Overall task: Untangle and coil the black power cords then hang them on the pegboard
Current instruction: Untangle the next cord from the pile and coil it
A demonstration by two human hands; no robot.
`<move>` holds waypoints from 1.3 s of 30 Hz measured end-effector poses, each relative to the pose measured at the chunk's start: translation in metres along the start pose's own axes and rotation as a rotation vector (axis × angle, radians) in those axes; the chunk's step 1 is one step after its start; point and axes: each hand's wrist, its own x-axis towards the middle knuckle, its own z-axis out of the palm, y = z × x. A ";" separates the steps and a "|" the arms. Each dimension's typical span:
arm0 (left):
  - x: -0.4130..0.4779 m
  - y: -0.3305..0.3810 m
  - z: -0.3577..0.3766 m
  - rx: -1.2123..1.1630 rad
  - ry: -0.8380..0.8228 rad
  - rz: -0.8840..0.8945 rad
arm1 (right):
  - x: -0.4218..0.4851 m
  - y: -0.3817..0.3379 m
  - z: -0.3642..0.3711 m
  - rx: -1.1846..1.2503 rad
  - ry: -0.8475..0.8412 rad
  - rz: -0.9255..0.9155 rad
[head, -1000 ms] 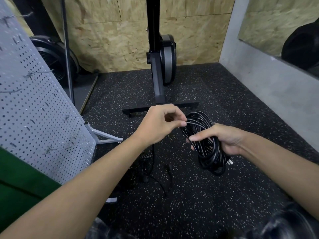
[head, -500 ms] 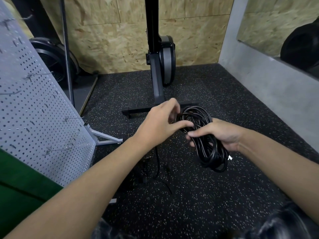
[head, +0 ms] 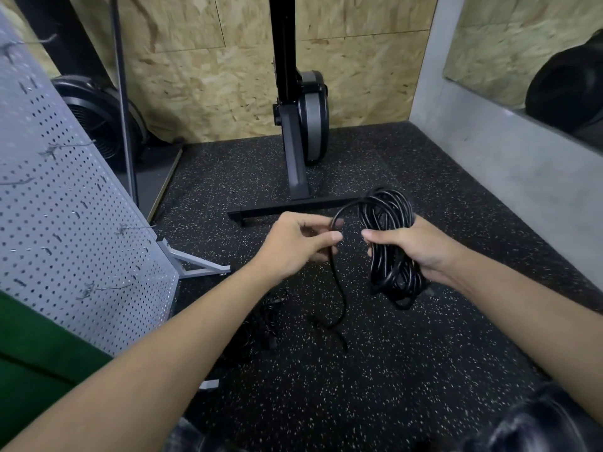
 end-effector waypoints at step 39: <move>0.004 0.025 -0.005 0.584 -0.153 0.478 | -0.017 -0.001 0.026 -0.434 -0.259 -0.073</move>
